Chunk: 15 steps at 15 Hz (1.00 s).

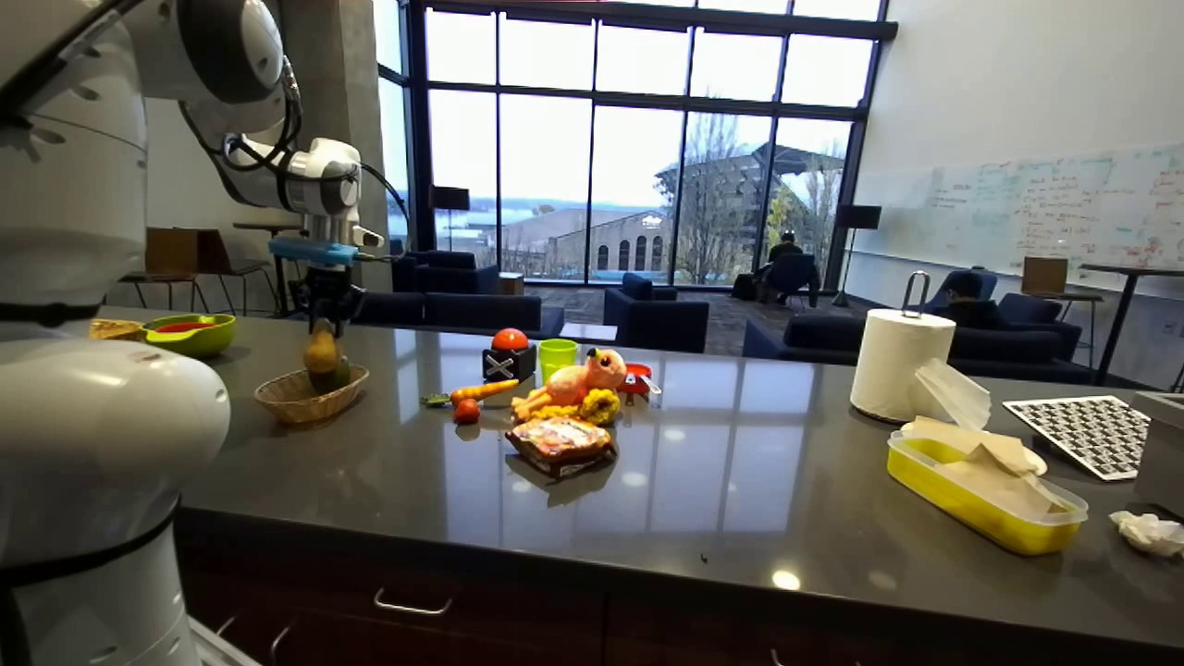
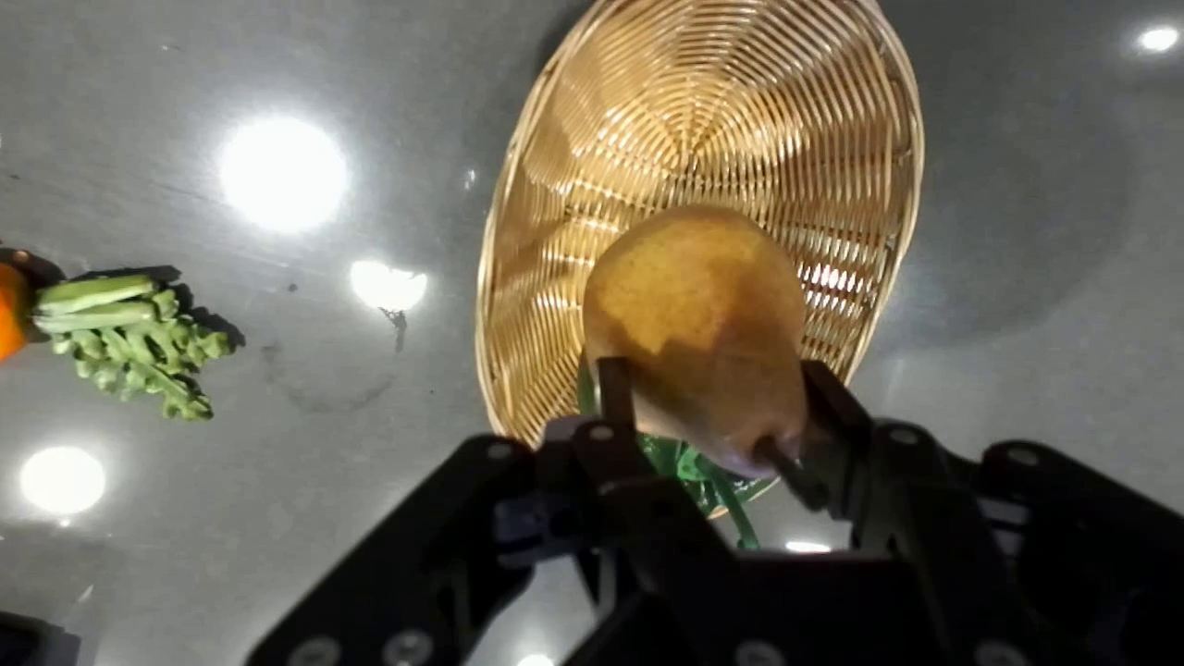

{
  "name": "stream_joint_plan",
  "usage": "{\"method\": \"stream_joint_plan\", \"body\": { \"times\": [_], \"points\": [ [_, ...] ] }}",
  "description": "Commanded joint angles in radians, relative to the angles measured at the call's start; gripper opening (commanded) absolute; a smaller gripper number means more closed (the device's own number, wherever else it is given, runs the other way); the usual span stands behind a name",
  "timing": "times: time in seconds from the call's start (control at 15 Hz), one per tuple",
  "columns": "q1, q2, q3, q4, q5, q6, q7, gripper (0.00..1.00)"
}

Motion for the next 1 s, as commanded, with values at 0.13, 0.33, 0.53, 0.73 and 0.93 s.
{"method": "stream_joint_plan", "body": {
  "times": [0.13,0.33,0.53,0.73,0.93],
  "points": [
    [-0.016,-0.018,0.004,-0.048,0.072,0.015,-0.072,0.22],
    [-0.023,-0.012,0.001,-0.066,0.097,0.024,-0.105,0.22],
    [-0.031,-0.009,-0.003,-0.077,0.107,0.031,-0.123,0.22],
    [-0.041,-0.012,-0.013,-0.086,0.098,0.041,-0.121,0.73],
    [-0.052,-0.017,-0.024,-0.094,0.081,0.046,-0.117,0.81]
  ]
}}
